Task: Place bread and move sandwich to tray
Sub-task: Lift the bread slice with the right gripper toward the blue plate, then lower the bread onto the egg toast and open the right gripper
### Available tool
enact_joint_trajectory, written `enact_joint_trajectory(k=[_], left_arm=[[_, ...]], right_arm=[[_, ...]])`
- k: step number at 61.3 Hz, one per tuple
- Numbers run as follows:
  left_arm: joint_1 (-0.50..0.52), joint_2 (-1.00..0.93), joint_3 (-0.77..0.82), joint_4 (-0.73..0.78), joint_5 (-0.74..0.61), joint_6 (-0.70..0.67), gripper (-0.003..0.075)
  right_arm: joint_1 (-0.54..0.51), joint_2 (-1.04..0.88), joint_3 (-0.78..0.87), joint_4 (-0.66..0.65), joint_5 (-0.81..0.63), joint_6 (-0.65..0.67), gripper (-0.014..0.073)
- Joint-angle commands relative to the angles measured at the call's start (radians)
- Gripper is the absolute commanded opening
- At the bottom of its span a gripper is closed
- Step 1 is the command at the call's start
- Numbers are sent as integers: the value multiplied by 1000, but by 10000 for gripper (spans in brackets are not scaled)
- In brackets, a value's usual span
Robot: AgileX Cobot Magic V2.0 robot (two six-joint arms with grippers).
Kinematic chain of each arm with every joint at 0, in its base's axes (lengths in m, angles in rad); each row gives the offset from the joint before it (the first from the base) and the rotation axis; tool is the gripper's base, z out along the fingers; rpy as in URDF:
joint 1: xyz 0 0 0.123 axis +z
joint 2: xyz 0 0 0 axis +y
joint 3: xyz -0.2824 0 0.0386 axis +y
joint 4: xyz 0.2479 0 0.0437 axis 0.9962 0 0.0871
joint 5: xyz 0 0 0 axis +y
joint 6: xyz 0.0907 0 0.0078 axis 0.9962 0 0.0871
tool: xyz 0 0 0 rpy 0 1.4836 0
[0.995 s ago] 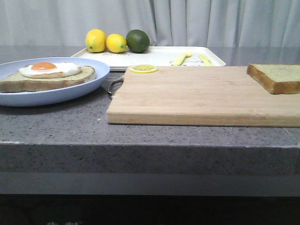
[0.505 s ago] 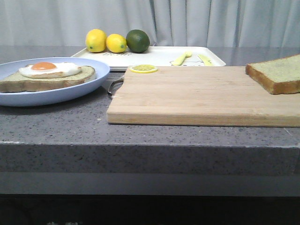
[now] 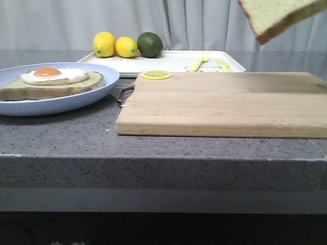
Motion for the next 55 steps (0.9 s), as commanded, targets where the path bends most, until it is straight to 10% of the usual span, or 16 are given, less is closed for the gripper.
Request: enact_joint_trajectory(k=[1, 33, 55], left_arm=[[-9, 15, -33, -3, -80, 1, 503], [-9, 15, -33, -3, -80, 1, 503], [-9, 15, -33, -5, -80, 1, 503]], right_arm=[[95, -40, -27, 163, 120, -5, 86], [900, -11, -27, 549, -778, -6, 86], [1034, 209, -226, 549, -861, 103, 86]])
